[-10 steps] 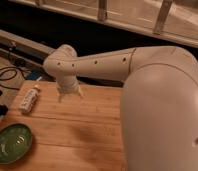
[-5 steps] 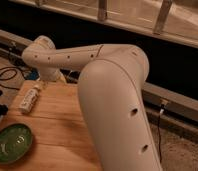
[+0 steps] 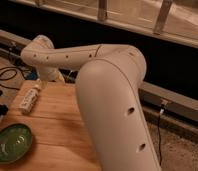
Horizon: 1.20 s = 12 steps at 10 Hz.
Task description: Place the bottle in the ceramic bowl
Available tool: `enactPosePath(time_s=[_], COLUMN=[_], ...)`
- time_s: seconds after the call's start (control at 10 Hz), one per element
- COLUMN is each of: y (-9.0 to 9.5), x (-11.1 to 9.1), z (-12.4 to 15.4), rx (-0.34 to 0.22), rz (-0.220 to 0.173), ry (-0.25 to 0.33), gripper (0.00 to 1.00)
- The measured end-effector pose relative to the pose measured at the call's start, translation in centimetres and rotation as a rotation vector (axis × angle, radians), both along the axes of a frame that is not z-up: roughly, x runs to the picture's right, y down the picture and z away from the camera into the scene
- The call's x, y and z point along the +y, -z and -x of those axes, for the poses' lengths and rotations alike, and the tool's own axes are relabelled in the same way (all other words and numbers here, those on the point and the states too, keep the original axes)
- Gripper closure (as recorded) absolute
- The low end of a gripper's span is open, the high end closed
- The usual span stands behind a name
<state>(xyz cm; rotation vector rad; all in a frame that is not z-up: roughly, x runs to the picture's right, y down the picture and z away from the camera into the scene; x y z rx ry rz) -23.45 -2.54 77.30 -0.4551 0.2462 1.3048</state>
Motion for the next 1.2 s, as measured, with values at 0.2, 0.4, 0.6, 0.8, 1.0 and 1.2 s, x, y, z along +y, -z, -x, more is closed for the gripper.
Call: enactPosePath(time_s=[0.2, 0.4, 0.6, 0.8, 1.0, 1.2], y=[-1.3, -3.3, -4.8, -6.5, -8.2, -9.2], x=[1.0, 1.7, 0.6, 0.1, -0.1, 0.2], z=[-1.1, 0.3, 2.4, 6.1, 8.4, 10.6], rx=[-0.047, -0.075, -0.09, -0.129, -0.162, -0.188], rz=[0.04, 0.017, -0.035, -0.065, -0.069, -0.057], ry=[-0.057, -0.081, -0.095, -0.087, -0.081, -0.063], gripper=[0.35, 0.35, 0.35, 0.35, 0.35, 0.35])
